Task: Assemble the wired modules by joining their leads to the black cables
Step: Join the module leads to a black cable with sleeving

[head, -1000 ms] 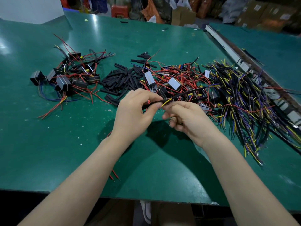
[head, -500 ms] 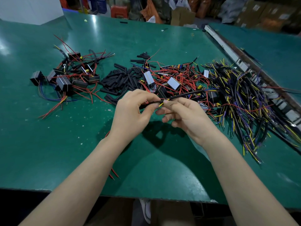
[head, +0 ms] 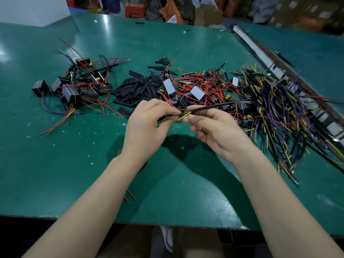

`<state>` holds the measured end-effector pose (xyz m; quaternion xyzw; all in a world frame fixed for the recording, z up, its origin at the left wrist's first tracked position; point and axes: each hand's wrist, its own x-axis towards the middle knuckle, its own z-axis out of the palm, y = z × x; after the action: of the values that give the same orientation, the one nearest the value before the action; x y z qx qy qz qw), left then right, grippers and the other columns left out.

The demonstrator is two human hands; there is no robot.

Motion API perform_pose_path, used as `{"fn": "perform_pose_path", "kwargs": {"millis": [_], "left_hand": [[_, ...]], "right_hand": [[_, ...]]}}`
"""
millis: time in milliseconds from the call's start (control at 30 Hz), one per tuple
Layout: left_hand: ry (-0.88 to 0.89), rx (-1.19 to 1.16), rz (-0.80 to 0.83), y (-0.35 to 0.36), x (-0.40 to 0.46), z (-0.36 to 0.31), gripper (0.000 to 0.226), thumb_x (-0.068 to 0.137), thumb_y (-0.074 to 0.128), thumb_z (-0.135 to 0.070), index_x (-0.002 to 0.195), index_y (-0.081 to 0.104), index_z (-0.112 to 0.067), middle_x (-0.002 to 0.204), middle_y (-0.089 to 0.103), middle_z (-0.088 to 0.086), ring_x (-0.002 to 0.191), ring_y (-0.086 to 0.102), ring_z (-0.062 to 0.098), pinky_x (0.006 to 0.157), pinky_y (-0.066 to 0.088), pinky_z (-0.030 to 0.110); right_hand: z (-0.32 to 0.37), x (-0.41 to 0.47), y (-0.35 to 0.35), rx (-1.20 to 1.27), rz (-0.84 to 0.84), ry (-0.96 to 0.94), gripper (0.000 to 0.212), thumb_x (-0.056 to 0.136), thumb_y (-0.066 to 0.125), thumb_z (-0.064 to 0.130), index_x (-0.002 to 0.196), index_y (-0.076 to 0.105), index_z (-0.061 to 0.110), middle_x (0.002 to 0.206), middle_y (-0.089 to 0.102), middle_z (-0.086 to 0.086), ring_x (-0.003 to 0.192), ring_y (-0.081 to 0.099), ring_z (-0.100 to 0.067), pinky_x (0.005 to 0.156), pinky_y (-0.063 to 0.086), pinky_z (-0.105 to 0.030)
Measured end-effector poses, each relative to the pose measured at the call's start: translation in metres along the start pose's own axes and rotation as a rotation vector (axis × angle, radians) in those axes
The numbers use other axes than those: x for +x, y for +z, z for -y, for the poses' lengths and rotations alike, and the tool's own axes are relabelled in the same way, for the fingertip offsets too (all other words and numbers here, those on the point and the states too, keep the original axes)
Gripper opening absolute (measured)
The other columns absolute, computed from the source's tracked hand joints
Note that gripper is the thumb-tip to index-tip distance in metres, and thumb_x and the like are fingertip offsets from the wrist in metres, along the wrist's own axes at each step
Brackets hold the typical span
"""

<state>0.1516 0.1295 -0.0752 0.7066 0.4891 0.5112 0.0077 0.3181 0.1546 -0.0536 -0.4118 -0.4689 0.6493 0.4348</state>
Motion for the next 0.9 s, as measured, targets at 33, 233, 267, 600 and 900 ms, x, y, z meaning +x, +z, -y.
{"fn": "perform_pose_path", "kwargs": {"millis": [33,233,267,600,900], "left_hand": [[-0.016,-0.020,0.001,-0.0006,0.0006,0.0008,0.010,0.079,0.072,-0.007,0.089,0.074,-0.011,0.090,0.063,-0.005,0.081,0.054,0.015,0.073,0.045,0.031],[0.016,-0.009,0.016,0.0005,-0.0017,0.0019,0.010,0.078,0.072,-0.002,0.085,0.074,-0.009,0.088,0.062,-0.007,0.080,0.052,0.015,0.073,0.041,0.026],[0.025,0.010,0.015,0.0010,-0.0023,0.0019,0.012,0.077,0.073,0.001,0.085,0.074,-0.008,0.088,0.064,-0.005,0.079,0.053,0.018,0.073,0.040,0.024],[0.068,0.074,0.019,0.0019,-0.0020,0.0001,0.012,0.079,0.071,0.003,0.085,0.074,-0.006,0.088,0.067,0.003,0.074,0.054,0.028,0.070,0.038,0.026],[-0.060,-0.092,0.026,0.0021,-0.0004,-0.0024,0.009,0.079,0.072,-0.010,0.087,0.073,-0.010,0.088,0.063,-0.006,0.082,0.061,0.022,0.074,0.047,0.032]], "right_hand": [[0.0010,0.0001,-0.0002,0.011,-0.005,-0.015,0.020,0.087,0.059,-0.005,0.093,0.066,0.014,0.070,0.071,0.000,0.051,0.055,-0.004,0.046,0.038,-0.012],[0.0005,-0.0010,0.0027,-0.031,-0.003,0.067,0.015,0.090,0.056,0.005,0.092,0.065,0.017,0.074,0.073,0.000,0.058,0.065,-0.008,0.048,0.042,-0.015],[0.0001,-0.0016,0.0028,-0.036,0.011,0.066,0.015,0.090,0.057,0.005,0.092,0.065,0.017,0.075,0.073,0.000,0.060,0.066,-0.009,0.048,0.041,-0.015],[0.0014,-0.0006,-0.0003,-0.024,0.007,-0.004,0.018,0.088,0.060,-0.001,0.094,0.066,0.014,0.073,0.072,-0.003,0.055,0.059,-0.006,0.049,0.040,-0.014],[0.0003,-0.0019,0.0010,-0.330,-0.033,-0.255,0.027,0.082,0.053,-0.007,0.082,0.065,0.017,0.057,0.063,0.008,0.049,0.044,-0.003,0.050,0.034,-0.013]]}}
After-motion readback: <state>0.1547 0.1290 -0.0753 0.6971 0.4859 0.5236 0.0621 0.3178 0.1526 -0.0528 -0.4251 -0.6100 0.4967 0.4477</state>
